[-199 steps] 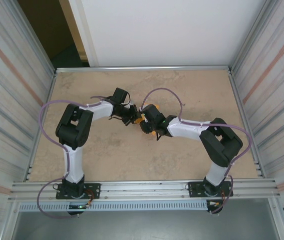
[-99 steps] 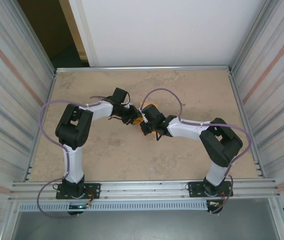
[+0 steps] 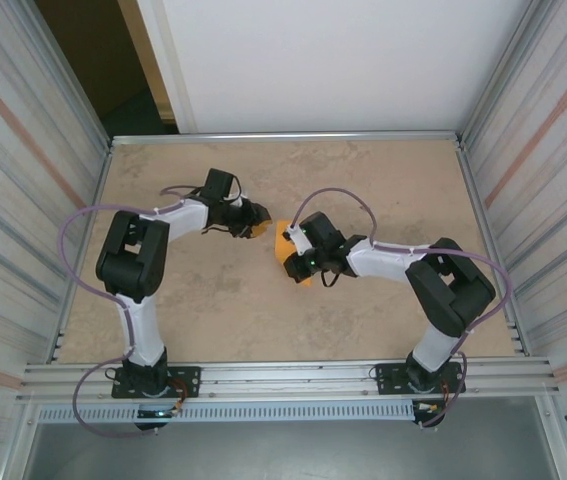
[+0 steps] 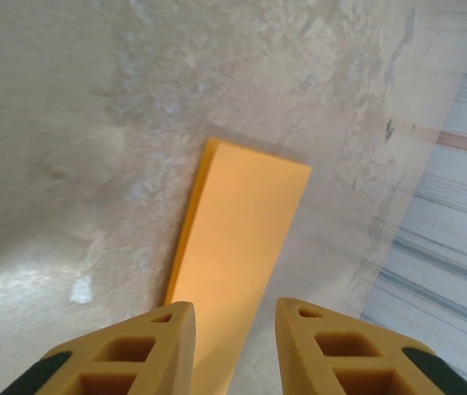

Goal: Fold a paper plane with a square sheet of paper (pick it up from the middle)
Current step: Third fold the triangle at the center of the table.

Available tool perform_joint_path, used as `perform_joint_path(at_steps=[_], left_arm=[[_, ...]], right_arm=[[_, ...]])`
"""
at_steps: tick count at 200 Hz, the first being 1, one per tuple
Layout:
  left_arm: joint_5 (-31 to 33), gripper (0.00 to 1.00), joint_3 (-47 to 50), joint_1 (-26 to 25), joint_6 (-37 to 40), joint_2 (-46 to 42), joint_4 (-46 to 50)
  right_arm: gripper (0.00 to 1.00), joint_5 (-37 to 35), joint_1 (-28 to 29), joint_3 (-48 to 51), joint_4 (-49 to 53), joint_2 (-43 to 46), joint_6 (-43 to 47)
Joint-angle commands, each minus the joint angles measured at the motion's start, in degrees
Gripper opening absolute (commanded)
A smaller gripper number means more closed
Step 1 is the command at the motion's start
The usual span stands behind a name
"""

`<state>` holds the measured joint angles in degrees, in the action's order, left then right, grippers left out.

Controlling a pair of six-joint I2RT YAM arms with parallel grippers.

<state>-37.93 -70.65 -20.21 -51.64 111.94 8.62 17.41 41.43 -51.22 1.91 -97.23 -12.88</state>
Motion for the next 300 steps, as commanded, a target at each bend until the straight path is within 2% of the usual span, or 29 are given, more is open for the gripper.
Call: perform_joint_path(at_steps=[1, 65, 169, 300], left_arm=[[-1.6, 0.32, -1.9, -2.0, 2.3, -0.4, -1.0], [-1.3, 0.25, -8.5, -6.5, 4.6, 7.7, 4.5], [5.2, 0.21, -15.2, -7.5, 11.5, 15.3, 18.6], [4.0, 0.17, -16.3, -8.0, 12.9, 16.1, 19.3]], right_arm=[[0.07, 6.9, -0.5, 1.2, -1.6, 2.4, -0.8], [0.07, 10.6, -2.0, 4.0, -3.6, 3.7, -2.7], [0.07, 8.7, -5.8, 5.0, -4.5, 2.8, -8.1], [0.05, 4.6, -6.6, 1.5, -1.1, -1.3, -9.1]])
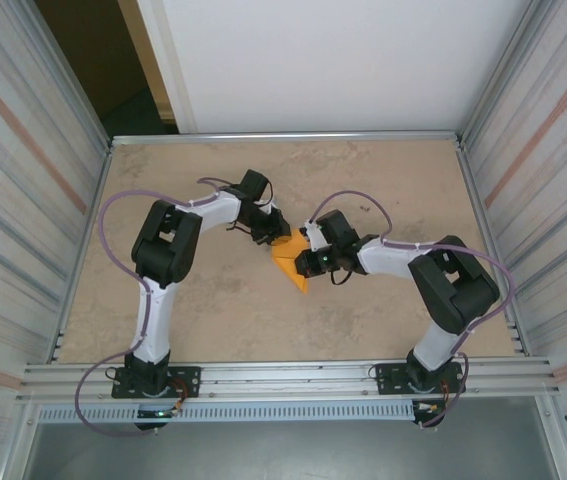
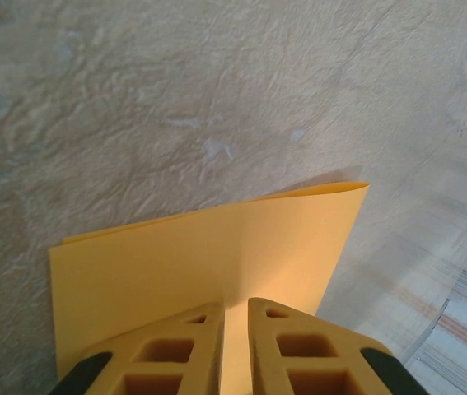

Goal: Fold a paper plane with a square sheet of paper (pick it up from the middle)
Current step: Third fold the triangle at the center of the table.

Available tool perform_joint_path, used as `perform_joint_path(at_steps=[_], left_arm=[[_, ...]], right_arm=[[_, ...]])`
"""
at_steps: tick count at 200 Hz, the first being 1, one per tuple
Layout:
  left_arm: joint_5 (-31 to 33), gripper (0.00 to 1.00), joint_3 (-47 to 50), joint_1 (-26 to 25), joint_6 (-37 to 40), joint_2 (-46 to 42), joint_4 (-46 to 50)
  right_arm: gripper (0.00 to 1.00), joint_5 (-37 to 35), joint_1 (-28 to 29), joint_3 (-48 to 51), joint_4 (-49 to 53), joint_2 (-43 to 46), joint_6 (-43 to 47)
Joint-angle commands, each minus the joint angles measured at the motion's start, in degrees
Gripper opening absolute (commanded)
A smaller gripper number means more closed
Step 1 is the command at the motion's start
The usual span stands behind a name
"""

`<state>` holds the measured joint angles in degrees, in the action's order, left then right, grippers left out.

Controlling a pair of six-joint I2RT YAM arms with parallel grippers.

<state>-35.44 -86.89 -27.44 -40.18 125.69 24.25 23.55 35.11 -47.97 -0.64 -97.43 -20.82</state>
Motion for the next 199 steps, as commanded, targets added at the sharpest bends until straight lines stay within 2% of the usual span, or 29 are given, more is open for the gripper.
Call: perform_joint_path(at_steps=[1, 199], left_arm=[[1.5, 0.17, 0.0, -0.8, 1.4, 2.4, 3.7], [0.9, 0.17, 0.0, -1.1, 1.8, 2.4, 3.6]], right_arm=[[0.05, -1.6, -0.3, -1.8, 1.4, -1.2, -1.2], [0.05, -2.1, -0.3, -4.0, 3.5, -4.3, -1.3]])
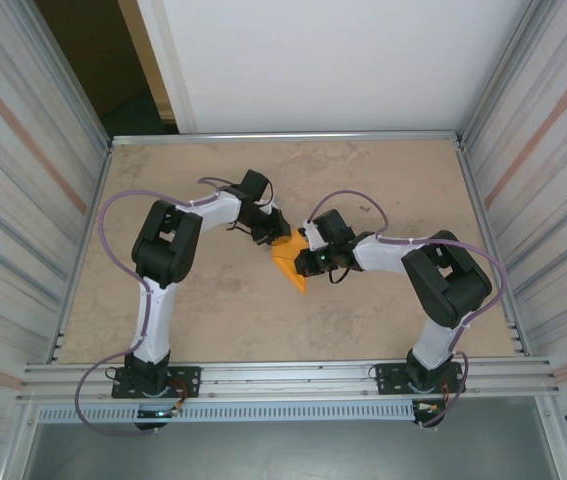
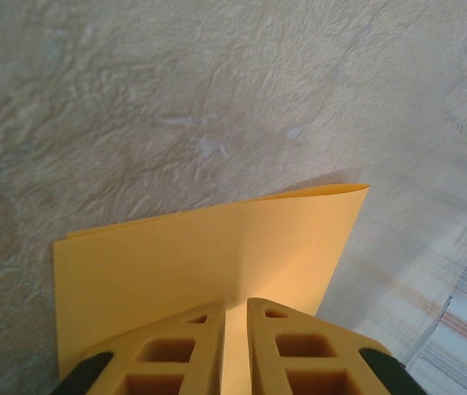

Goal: Fold a paper plane with a square sheet of paper (pick it up from the middle)
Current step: Third fold the triangle at the center of the table.

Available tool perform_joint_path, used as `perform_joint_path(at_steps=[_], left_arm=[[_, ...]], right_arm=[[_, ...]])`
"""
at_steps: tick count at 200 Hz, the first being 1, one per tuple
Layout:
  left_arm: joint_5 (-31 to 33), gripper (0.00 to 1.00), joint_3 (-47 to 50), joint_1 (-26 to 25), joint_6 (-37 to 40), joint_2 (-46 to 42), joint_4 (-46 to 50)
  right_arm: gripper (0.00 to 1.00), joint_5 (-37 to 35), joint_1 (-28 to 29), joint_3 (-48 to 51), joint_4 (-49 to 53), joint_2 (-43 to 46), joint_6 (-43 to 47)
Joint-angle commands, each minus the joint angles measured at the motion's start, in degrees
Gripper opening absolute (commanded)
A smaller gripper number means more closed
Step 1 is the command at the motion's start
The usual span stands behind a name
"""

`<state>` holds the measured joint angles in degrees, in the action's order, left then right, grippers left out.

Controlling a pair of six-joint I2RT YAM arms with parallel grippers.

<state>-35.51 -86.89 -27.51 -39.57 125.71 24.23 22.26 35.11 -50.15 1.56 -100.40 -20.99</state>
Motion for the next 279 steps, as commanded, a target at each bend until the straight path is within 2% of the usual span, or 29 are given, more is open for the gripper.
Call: perform_joint_path(at_steps=[1, 188, 233, 279], left_arm=[[1.0, 0.17, 0.0, -1.0, 1.3, 2.3, 3.6], [0.8, 0.18, -1.2, -1.0, 1.3, 0.8, 4.0], [2.1, 0.22, -0.8, 1.4, -0.9, -6.1, 1.4], [3.2, 0.26, 11.3, 3.0, -6.3, -16.2, -8.5]], right_arm=[[0.05, -0.9, -0.3, -1.8, 1.3, -1.3, -1.1], [0.05, -1.7, -0.4, -2.9, 3.7, -3.6, -0.9], [0.05, -1.9, -0.4, -3.0, 4.5, -4.1, -0.8], [0.05, -1.6, -0.4, -4.3, 4.8, -5.2, -2.0]])
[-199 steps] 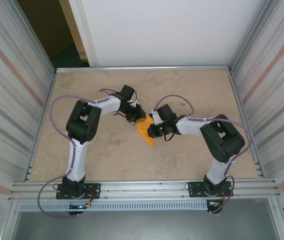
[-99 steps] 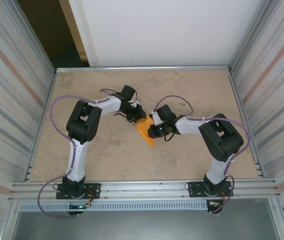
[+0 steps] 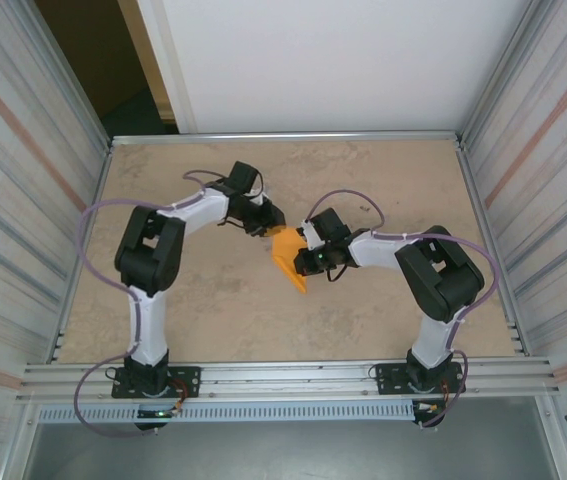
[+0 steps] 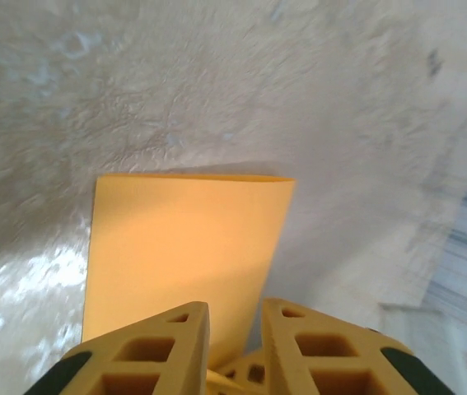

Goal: Fold a paper plane with a square sheet of paper (pick it up from the middle)
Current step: Third fold the triangle at the center of the table.

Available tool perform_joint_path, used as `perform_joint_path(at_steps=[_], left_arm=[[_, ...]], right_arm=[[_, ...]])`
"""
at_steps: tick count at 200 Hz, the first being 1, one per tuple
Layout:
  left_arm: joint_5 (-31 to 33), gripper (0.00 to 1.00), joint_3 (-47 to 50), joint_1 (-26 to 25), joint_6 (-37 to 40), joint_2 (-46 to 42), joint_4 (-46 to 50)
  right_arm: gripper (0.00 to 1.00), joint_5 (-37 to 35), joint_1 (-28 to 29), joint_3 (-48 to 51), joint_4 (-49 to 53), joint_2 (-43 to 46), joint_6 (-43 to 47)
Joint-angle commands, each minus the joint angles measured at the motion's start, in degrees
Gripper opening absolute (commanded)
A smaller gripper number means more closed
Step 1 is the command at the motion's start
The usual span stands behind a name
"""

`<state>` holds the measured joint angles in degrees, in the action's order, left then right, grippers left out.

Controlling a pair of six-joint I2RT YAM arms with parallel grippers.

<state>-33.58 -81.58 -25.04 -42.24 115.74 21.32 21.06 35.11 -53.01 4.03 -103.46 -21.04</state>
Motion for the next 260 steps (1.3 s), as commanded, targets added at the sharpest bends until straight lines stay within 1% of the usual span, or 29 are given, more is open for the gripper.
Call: perform_joint_path(at_steps=[1, 19, 42, 72, 111, 133, 205, 260], left_arm=[[1.2, 0.26, 6.3, 0.5, -3.8, -6.5, -5.9], [1.0, 0.27, 12.2, 0.5, -6.2, -9.6, -10.1], [-1.3, 0.27, 19.0, -0.1, -10.2, -12.6, -16.2], [-1.4, 0.22, 22.7, -2.4, -12.1, -13.9, -17.7], [-2.2, 0.16, 23.9, -3.9, -12.3, -12.4, -18.1], [-3.0, 0.15, 23.5, -4.7, -12.1, -10.8, -18.3], [-3.8, 0.14, 21.5, -5.6, -11.4, -6.8, -17.0], [-2.5, 0.15, 21.4, -5.6, -9.9, -6.5, -14.4]], right_arm=[[0.05, -0.4, -0.4, -1.5, 2.3, -2.2, -2.0], [0.05, -0.3, -0.4, -2.4, 2.6, -3.0, -3.0], [0.05, -0.1, -0.4, -3.0, 2.8, -3.9, -4.0], [0.05, -0.1, -0.5, -3.1, 3.2, -4.4, -4.2], [0.05, -0.1, -0.7, -3.4, 3.8, -4.7, -4.4], [0.05, -0.1, -0.8, -3.5, 4.0, -4.8, -4.4], [0.05, -0.1, -1.0, -3.9, 4.6, -5.3, -4.6], [0.05, -0.2, -1.1, -3.8, 4.8, -5.6, -4.6]])
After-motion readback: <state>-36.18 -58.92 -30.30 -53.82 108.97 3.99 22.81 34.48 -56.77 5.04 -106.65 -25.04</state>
